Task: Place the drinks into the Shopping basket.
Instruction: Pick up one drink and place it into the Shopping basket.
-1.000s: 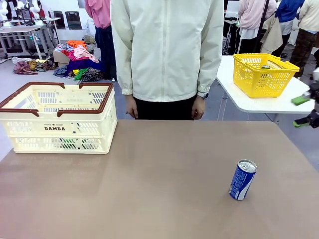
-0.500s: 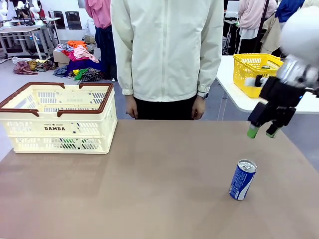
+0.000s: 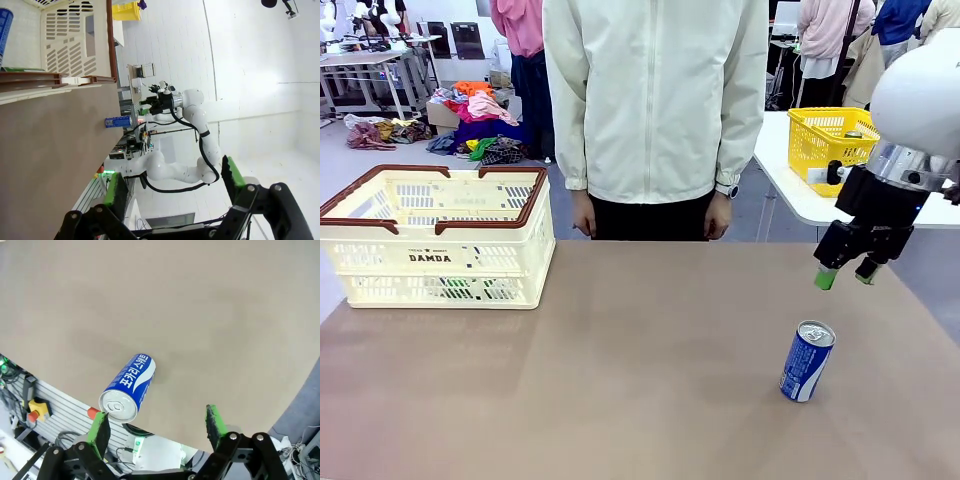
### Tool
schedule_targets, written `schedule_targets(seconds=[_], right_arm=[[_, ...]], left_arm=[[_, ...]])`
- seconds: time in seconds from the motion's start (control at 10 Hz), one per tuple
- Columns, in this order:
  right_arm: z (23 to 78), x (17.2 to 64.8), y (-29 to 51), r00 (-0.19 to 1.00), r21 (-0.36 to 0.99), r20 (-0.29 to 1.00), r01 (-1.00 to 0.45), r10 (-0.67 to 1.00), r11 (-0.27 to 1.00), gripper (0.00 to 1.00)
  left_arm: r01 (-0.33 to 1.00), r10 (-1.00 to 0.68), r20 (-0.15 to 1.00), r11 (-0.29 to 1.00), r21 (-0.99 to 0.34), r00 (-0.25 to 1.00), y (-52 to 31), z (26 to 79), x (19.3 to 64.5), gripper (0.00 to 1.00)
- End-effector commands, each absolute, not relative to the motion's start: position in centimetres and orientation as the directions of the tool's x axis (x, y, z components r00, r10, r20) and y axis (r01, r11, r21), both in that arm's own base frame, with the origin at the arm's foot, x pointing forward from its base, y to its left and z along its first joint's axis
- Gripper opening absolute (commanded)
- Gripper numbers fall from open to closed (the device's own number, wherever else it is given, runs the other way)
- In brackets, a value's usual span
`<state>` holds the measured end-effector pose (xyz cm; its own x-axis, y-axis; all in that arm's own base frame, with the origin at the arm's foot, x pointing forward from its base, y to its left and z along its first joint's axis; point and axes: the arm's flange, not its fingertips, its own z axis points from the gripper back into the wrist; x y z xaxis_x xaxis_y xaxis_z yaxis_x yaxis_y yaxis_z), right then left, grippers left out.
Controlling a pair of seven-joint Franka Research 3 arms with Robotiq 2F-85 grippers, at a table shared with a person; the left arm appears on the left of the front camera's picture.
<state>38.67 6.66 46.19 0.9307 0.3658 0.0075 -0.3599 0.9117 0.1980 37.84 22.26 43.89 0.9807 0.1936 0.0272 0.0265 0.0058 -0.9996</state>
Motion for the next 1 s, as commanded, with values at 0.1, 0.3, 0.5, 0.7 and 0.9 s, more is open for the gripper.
schedule_targets(seconds=[0.1, 0.3, 0.5, 0.7, 0.9], right_arm=[[46.5, 35.9, 11.7, 0.967, 0.005, 0.01, -0.253, 0.253, 0.967, 1.0], [45.4, 33.8, 13.6, 0.987, -0.038, -0.07, -0.149, 0.146, 0.988, 1.0], [43.2, 33.0, 14.8, 0.995, -0.076, -0.093, -0.048, 0.041, 0.996, 1.0], [41.6, 33.0, 14.6, 0.996, -0.054, -0.083, 0.031, -0.035, 0.998, 1.0], [39.3, 33.2, 14.5, 0.996, -0.016, -0.084, 0.041, -0.042, 0.999, 1.0]], left_arm=[[0.022, 0.206, 0.019, -0.013, -1.0, 0.978, 22.1, 44.3, 37.6, 1.0], [0.022, 0.206, 0.019, -0.013, -1.0, 0.978, 22.1, 44.3, 37.6, 1.0], [0.022, 0.206, 0.019, -0.013, -1.0, 0.978, 22.1, 44.3, 37.6, 1.0], [0.022, 0.206, 0.019, -0.013, -1.0, 0.978, 22.1, 44.3, 37.6, 1.0], [0.022, 0.206, 0.019, -0.013, -1.0, 0.978, 22.1, 44.3, 37.6, 1.0]])
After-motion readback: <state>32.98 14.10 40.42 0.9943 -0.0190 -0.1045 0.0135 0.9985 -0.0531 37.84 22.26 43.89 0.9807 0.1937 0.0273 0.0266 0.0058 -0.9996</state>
